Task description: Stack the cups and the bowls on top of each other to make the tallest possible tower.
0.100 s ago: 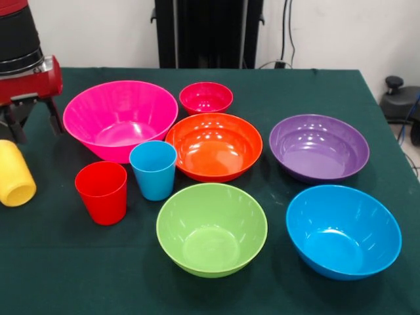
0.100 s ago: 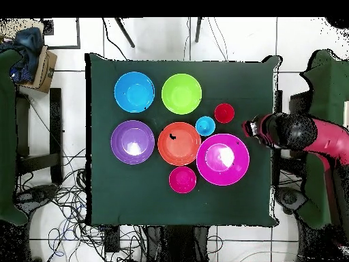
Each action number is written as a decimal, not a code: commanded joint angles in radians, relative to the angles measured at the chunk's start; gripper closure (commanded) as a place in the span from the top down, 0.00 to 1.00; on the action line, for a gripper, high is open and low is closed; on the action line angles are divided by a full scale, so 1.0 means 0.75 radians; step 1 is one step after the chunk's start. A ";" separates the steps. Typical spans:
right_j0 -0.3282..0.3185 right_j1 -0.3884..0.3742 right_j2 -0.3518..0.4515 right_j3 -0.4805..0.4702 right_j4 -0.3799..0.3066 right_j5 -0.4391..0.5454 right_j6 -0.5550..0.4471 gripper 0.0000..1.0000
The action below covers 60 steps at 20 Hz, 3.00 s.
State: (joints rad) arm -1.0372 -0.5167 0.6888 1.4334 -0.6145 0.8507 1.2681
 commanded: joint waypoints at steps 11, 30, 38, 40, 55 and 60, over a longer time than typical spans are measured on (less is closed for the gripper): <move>0.252 -0.011 -0.028 -0.296 0.071 0.301 -0.061 1.00; 0.348 0.032 -0.095 -0.560 0.071 0.501 -0.025 1.00; 0.344 0.090 -0.123 -0.495 0.028 0.308 0.001 1.00; 0.350 0.105 -0.127 -0.494 0.030 0.264 0.031 1.00; 0.445 0.199 -0.184 -0.632 0.053 0.191 0.145 1.00; 0.469 0.213 -0.209 -0.615 0.059 0.162 0.172 1.00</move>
State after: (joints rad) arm -0.7471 -0.4129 0.6042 0.9857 -0.5389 1.0344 1.2683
